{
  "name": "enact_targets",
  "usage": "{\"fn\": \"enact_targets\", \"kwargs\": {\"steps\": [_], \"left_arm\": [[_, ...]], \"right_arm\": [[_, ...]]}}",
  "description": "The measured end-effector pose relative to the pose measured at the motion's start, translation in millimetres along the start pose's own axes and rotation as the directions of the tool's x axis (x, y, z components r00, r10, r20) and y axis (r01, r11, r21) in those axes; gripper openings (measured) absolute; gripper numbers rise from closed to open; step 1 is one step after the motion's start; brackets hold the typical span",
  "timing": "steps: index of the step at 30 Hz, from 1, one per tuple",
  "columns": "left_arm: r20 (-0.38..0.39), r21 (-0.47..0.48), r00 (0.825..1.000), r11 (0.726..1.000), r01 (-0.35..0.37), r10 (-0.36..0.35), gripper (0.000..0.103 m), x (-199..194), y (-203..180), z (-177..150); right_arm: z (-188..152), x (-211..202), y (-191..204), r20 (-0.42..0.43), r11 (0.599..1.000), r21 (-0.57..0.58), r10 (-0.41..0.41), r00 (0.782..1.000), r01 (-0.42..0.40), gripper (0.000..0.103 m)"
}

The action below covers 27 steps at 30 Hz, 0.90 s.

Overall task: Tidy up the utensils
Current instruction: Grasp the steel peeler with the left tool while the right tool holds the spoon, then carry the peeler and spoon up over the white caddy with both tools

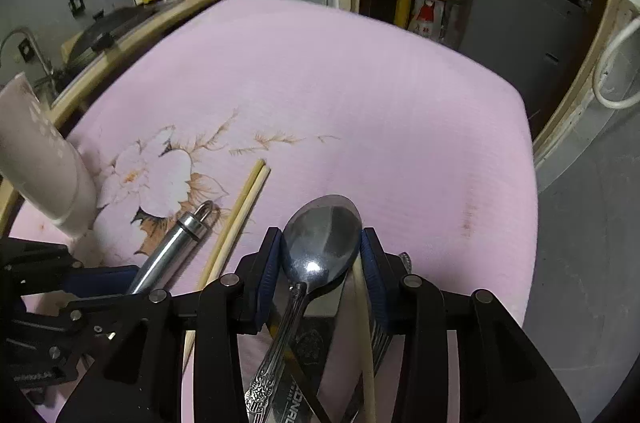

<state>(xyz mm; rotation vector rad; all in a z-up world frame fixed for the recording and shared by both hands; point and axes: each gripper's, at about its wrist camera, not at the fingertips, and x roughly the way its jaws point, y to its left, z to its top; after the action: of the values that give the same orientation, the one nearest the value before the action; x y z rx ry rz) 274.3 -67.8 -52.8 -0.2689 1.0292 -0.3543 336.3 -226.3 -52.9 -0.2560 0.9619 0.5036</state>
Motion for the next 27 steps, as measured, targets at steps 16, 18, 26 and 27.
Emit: {"fn": "enact_targets", "kwargs": {"steps": [16,18,26,27], "left_arm": [[0.036,0.071,0.999,0.997,0.0,-0.002,0.015,-7.2,-14.7,-3.5],[0.097,0.092,0.995,0.996,-0.003,-0.006,0.015,-18.7,-19.1,-11.5],[0.376,0.12,0.926,0.993,-0.018,-0.029,0.015,-80.4,-16.7,-38.1],[0.4,0.118,0.916,0.993,-0.023,-0.026,0.015,-86.4,-16.7,-39.9]], "right_arm": [[-43.5,-72.0,24.7,0.358,0.996,-0.028,-0.064,0.931,0.08,0.037],[-49.7,-80.7,30.8,0.404,0.995,-0.025,-0.077,0.912,0.095,0.037],[-79.3,-120.9,55.2,0.594,0.988,0.025,-0.139,0.793,0.154,0.037],[-81.8,-125.9,59.0,0.618,0.986,0.034,-0.147,0.772,0.161,0.037]]}}
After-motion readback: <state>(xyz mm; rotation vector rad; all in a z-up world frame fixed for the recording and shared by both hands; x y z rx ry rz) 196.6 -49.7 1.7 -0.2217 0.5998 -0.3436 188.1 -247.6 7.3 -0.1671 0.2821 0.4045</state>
